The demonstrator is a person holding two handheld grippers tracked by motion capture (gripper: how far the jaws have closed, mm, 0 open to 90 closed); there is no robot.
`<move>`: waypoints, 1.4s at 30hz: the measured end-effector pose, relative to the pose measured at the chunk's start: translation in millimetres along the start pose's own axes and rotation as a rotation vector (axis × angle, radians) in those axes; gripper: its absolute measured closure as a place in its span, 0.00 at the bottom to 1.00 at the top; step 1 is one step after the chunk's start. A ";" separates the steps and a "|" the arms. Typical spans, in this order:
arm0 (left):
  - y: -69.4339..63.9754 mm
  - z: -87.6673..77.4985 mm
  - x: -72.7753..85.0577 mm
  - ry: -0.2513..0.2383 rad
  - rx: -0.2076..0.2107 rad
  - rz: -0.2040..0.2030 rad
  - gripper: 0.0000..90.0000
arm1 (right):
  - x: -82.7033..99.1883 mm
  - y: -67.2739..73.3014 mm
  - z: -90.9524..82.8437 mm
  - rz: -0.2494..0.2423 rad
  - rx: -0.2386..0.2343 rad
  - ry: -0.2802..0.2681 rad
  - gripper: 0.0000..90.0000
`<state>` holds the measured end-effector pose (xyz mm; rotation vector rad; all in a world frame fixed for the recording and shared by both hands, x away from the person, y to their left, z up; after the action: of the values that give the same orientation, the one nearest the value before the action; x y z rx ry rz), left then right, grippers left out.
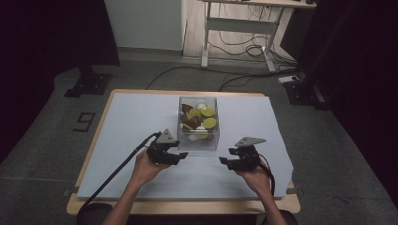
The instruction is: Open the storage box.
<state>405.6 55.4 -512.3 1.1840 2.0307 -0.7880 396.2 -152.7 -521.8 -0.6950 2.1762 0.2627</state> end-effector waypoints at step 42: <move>27.3 31.9 -20.9 -0.031 -0.081 -0.034 0.77 | -53.3 19.5 54.5 0.006 0.037 -0.049 0.84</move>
<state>445.4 31.9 -520.2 1.0878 2.0424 -0.7289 448.0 -93.7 -517.1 -0.6552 2.1310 0.2395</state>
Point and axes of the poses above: each handheld gripper's, and its own axes: z roughly forward along the jaws, x roughly out of its underside, y roughly to its left, the point moved 9 cm from there along z, roughly forward along the jaws, and after that the axes turned 13 degrees about x, right-handed, at the moved point
